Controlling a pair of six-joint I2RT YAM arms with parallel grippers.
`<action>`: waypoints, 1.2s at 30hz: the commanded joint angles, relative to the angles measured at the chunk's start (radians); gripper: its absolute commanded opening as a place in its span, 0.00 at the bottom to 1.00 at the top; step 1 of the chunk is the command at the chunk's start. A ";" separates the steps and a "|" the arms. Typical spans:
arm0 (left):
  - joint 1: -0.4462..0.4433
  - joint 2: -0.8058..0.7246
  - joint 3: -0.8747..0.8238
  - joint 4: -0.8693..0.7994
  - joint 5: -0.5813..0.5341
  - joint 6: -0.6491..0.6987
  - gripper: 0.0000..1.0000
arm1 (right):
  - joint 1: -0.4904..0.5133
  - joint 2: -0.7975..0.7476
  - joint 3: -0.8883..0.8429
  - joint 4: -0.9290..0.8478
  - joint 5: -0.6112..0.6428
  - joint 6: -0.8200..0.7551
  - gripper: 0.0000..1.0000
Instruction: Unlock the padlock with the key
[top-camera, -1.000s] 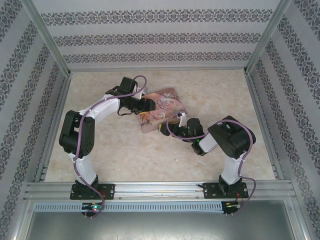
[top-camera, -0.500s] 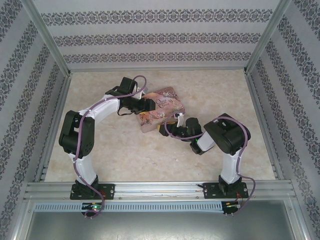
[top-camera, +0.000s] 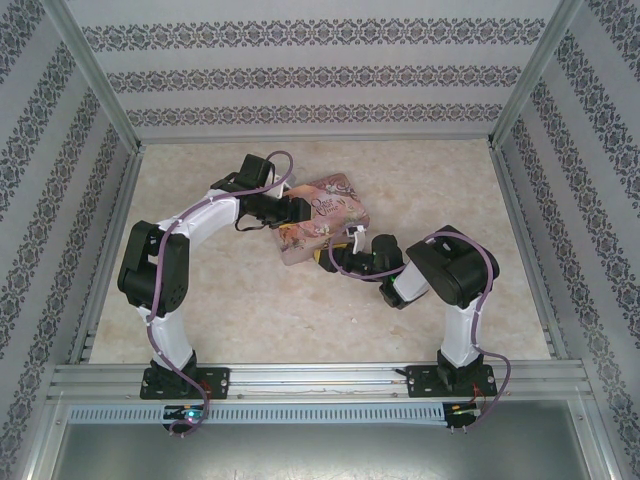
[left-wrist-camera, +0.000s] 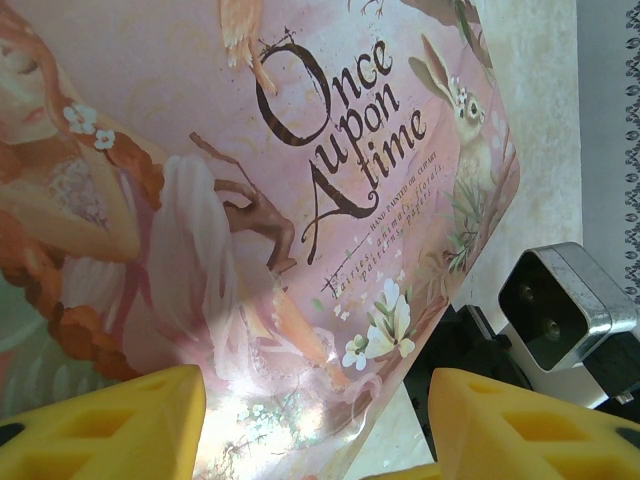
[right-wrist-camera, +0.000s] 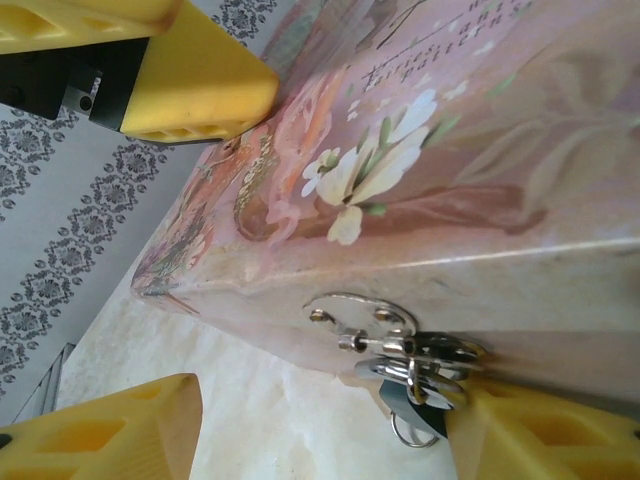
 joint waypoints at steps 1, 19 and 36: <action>-0.016 0.013 -0.032 -0.025 0.014 -0.014 0.61 | -0.002 -0.031 0.019 0.087 -0.051 -0.029 0.62; -0.015 0.014 -0.033 -0.023 0.014 -0.017 0.61 | -0.012 -0.020 -0.002 0.070 -0.046 -0.021 0.31; -0.015 0.010 -0.041 -0.019 0.012 -0.021 0.61 | -0.010 -0.020 -0.006 0.049 -0.023 -0.020 0.07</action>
